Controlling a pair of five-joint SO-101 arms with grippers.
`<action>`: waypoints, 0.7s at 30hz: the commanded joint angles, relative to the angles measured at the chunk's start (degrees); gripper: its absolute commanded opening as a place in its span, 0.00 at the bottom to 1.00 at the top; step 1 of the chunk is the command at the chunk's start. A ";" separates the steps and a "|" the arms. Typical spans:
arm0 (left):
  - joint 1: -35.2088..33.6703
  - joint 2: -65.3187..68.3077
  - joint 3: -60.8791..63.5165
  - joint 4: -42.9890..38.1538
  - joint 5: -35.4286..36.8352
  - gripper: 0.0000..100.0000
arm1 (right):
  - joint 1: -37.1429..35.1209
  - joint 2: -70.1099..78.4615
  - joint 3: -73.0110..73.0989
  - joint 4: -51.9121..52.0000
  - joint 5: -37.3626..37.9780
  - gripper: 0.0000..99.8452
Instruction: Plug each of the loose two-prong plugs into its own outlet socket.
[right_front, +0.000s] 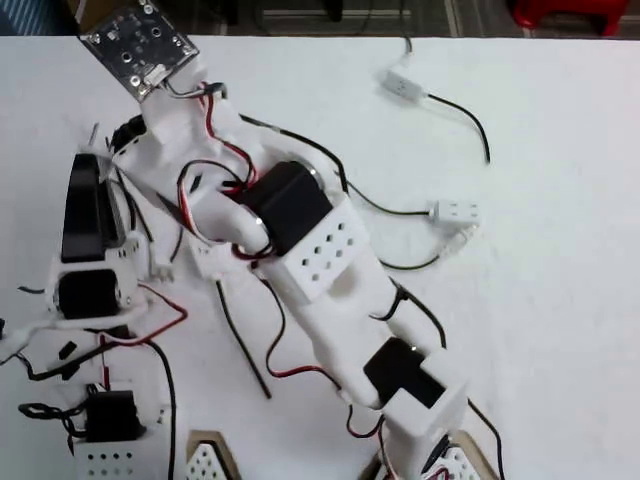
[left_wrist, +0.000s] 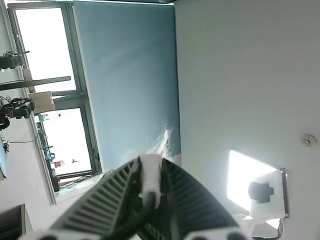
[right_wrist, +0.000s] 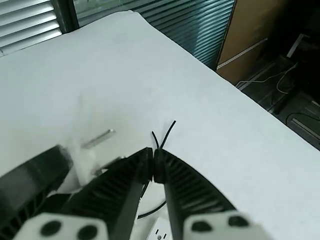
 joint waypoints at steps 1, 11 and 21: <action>3.30 -0.48 0.00 -0.44 -0.70 0.03 | 0.04 -0.92 -2.55 -2.59 -0.62 0.02; 5.76 -0.48 1.23 -0.79 -0.70 0.03 | -1.19 -1.01 -2.55 -2.07 5.01 0.02; 5.67 -0.48 1.23 -0.53 -0.79 0.03 | -1.01 -1.01 -2.55 -2.24 5.27 0.02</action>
